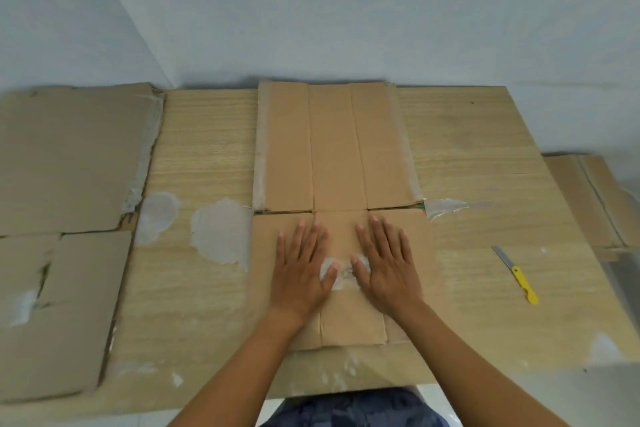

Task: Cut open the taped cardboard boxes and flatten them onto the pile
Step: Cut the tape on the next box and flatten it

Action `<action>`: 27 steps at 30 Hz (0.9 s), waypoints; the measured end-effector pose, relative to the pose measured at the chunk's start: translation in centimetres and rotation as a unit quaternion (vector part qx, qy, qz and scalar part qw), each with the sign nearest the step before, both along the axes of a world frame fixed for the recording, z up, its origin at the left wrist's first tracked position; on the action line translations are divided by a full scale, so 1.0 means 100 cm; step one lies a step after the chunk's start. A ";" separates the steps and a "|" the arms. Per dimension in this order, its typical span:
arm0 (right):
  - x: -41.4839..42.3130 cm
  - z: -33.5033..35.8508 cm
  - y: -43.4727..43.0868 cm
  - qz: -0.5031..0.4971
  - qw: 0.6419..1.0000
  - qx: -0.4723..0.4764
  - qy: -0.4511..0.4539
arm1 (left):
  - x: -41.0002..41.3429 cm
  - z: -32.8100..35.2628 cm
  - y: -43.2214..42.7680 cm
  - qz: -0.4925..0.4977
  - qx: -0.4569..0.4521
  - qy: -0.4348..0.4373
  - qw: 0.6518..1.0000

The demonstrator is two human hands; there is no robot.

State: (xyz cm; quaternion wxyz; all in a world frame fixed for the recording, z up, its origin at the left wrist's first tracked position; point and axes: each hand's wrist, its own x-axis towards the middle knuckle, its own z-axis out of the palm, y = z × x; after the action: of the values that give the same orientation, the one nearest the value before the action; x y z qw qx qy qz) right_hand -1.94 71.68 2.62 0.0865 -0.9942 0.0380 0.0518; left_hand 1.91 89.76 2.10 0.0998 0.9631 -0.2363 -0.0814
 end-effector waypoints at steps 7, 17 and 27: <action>0.006 0.011 -0.022 -0.046 0.998 0.013 0.046 | 0.008 0.002 0.021 0.143 -0.021 0.022 0.989; 0.044 0.045 -0.060 -0.258 0.946 0.189 0.056 | 0.035 0.043 0.020 0.419 -0.293 0.119 0.851; 0.049 0.056 -0.070 -0.203 0.944 0.255 -0.043 | 0.063 0.060 0.041 0.358 -0.289 0.150 0.875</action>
State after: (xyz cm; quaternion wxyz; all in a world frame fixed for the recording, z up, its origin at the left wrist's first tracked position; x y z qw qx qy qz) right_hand 2.98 64.69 8.24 0.3477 -0.9112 0.2210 -0.0022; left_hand 8.22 93.82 8.08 0.4302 0.8864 0.1293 -0.1120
